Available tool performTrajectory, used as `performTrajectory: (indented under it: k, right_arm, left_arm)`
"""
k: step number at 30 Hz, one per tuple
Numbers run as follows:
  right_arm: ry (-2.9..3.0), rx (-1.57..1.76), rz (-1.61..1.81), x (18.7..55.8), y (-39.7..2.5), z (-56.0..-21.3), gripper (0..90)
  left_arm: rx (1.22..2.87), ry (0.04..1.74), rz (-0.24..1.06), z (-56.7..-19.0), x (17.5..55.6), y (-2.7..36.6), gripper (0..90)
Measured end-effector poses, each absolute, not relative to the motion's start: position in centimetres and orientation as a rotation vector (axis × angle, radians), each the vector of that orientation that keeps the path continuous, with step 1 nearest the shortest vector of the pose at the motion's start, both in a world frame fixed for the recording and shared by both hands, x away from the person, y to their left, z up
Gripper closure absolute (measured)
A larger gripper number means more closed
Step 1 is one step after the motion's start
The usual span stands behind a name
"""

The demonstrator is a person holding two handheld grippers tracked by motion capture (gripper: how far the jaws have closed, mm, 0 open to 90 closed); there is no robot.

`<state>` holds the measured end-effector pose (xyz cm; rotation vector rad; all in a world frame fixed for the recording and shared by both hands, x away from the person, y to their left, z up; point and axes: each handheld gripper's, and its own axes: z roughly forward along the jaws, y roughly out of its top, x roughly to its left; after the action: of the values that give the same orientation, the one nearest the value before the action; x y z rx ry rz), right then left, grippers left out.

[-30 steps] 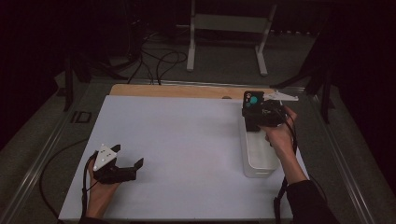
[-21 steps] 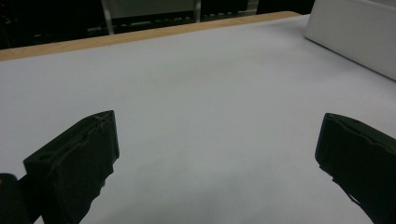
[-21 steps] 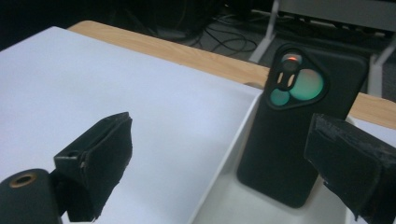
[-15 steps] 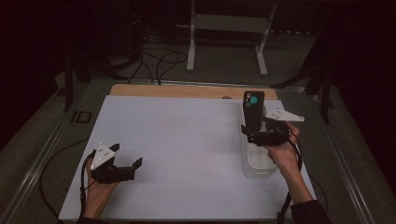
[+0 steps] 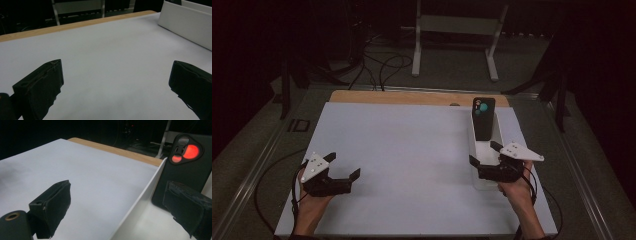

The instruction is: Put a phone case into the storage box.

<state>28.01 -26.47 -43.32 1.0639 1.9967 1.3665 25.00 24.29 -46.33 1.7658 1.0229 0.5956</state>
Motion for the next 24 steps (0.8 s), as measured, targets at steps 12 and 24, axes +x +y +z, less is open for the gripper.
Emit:
performTrajectory:
  k: [12,24]
  right_arm:
    - [1.962,1.022,1.474,25.5,-27.2,-46.0,8.3]
    - [1.929,1.006,1.479,24.3,-27.6,-47.0,8.3]
  left_arm:
    - [1.769,0.976,0.592,-46.3,24.5,24.7,0.2]
    - [1.750,0.945,0.602,-47.2,23.9,25.0,0.2]
